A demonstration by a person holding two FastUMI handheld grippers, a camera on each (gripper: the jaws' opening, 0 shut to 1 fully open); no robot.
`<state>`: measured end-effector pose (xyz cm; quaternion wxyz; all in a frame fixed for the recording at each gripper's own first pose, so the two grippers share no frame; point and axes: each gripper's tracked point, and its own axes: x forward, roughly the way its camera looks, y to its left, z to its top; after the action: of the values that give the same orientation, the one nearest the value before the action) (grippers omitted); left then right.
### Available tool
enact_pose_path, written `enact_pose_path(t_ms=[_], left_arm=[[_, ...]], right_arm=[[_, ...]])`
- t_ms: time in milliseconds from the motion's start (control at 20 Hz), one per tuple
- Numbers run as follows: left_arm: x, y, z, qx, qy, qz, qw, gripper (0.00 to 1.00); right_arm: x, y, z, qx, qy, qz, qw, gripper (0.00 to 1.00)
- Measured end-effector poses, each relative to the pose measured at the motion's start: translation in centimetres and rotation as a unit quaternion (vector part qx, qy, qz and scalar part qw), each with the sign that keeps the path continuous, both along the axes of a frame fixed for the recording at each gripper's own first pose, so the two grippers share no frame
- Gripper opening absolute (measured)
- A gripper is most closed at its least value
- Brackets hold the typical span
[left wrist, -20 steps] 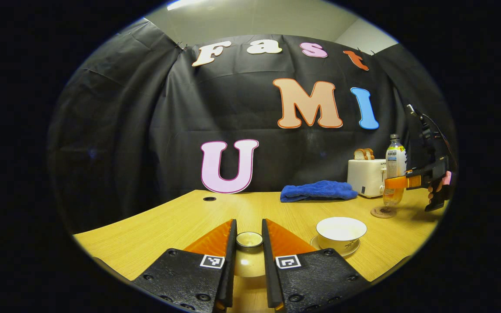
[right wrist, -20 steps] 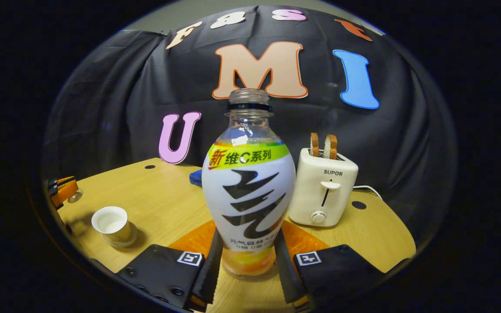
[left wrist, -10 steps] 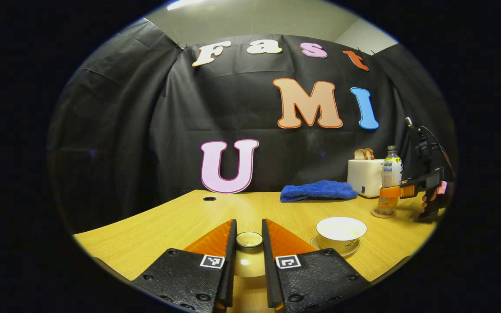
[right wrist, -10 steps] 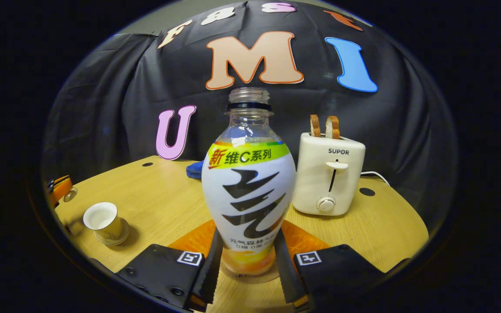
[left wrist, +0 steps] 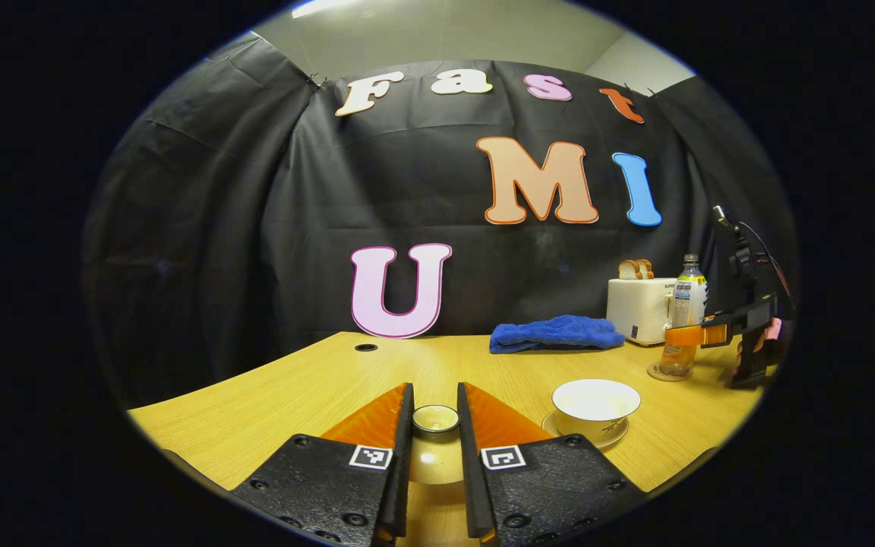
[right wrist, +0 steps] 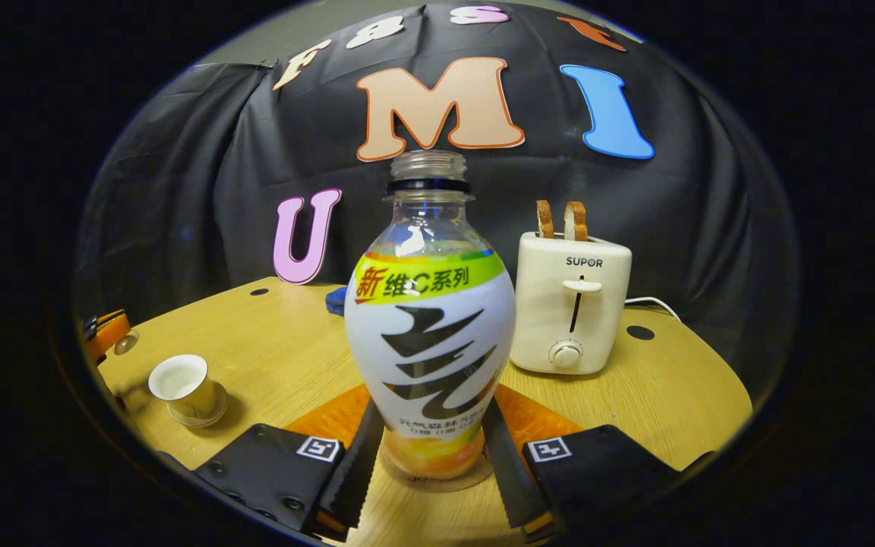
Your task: Open the teacup lid with one hand, grasp the water bottle and pour water into the teacup with the other hand; after pouring, place the water bottle on the coaster and then close the teacup lid.
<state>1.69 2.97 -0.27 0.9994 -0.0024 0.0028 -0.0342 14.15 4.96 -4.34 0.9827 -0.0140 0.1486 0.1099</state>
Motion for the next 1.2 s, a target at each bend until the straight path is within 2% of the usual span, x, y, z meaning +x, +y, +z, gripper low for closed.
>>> enact_pose_path(t_ms=[100, 150, 250, 350, 400, 650, 750, 800, 850, 950, 1000, 1050, 1150, 1200], left_arm=[[0.0, 0.0, 0.0, 0.000, 0.000, 0.000, 1.000, 0.28], [0.0, 0.0, 0.0, 0.000, 0.000, 0.000, 1.000, 0.28], [0.0, 0.0, 0.0, 0.000, 0.000, 0.000, 1.000, 0.28], [-0.1, 0.0, 0.0, 0.000, 0.000, 0.000, 1.000, 0.28], [0.0, 0.0, 0.0, 0.000, 0.000, 0.000, 1.000, 0.28], [-0.1, 0.0, 0.0, 0.000, 0.000, 0.000, 1.000, 0.28], [0.0, 0.0, 0.0, 0.000, 0.000, 0.000, 1.000, 0.28], [0.0, 0.0, 0.0, 0.001, 0.000, 0.000, 1.000, 0.28], [0.0, 0.0, 0.0, 0.001, 0.000, 0.001, 1.000, 0.28], [0.0, 0.0, 0.0, 0.001, 0.000, 0.001, 1.000, 0.28], [0.0, 0.1, 0.0, 0.001, 0.000, 0.003, 1.000, 0.28], [-0.1, 0.1, 0.0, 0.001, 0.000, 0.004, 1.000, 0.28], [0.0, 0.0, -0.1, 0.000, 0.001, 0.003, 1.000, 0.28], [0.0, -0.1, 0.0, 0.000, 0.000, 0.002, 1.000, 0.28]], right_arm=[[-0.2, 0.0, 0.0, 0.007, -0.001, 0.000, 1.000, 0.84], [-0.3, -0.2, -0.1, 0.008, -0.002, -0.001, 1.000, 0.83], [-0.6, -0.2, -0.3, 0.007, -0.002, 0.003, 1.000, 0.93], [-1.0, -0.3, -0.7, 0.005, -0.003, 0.005, 1.000, 0.92], [-1.1, -0.3, -0.6, 0.004, -0.004, 0.005, 1.000, 0.89], [-2.6, -0.1, -0.1, -0.003, -0.026, 0.009, 1.000, 0.96], [-3.3, -0.4, 0.1, 0.001, -0.035, 0.009, 0.999, 0.93], [-3.7, -0.5, 0.2, 0.003, -0.038, 0.007, 0.999, 0.88], [-4.5, -0.7, 0.2, 0.001, -0.039, 0.000, 0.999, 0.93], [-5.8, -1.5, 0.7, 0.003, -0.049, -0.016, 0.999, 0.89], [-6.4, -1.8, 1.1, 0.006, -0.058, -0.023, 0.998, 0.93], [-7.0, -2.0, 1.5, 0.010, -0.069, -0.027, 0.997, 0.88], [-8.1, -2.5, 2.4, 0.016, -0.093, -0.037, 0.995, 0.97], [-8.6, -2.9, 2.8, 0.017, -0.105, -0.046, 0.993, 0.93]])
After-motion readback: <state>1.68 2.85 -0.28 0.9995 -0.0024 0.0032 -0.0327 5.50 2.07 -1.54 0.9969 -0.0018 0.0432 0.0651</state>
